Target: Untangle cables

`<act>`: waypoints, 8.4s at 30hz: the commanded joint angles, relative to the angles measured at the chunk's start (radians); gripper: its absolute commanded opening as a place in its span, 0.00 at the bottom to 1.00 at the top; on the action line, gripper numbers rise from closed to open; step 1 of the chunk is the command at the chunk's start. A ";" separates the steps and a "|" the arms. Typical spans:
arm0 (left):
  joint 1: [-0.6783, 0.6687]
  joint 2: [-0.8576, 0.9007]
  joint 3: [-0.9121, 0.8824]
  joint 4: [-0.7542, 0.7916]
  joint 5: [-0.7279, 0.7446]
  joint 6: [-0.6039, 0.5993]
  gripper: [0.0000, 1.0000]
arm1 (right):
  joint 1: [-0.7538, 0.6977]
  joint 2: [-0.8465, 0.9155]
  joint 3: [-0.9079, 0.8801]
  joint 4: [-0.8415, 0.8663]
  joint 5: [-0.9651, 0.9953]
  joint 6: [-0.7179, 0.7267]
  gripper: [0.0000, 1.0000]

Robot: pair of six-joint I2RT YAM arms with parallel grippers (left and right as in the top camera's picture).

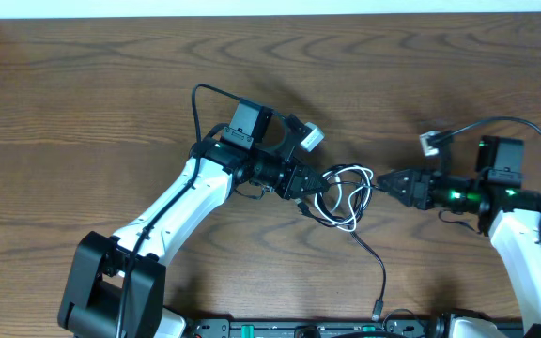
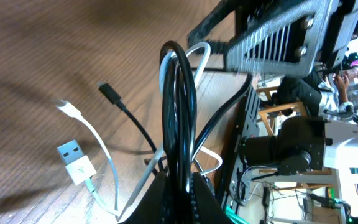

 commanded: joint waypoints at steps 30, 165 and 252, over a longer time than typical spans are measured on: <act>-0.087 0.015 -0.007 -0.002 -0.060 0.031 0.07 | 0.066 -0.005 -0.013 -0.064 0.169 -0.174 0.40; 0.089 0.015 -0.007 0.106 0.049 -0.336 0.07 | 0.067 0.028 -0.043 0.316 0.686 0.130 0.99; 0.017 0.015 -0.007 0.235 -0.003 -0.603 0.07 | 0.308 -0.074 -0.008 -0.030 0.494 0.247 0.14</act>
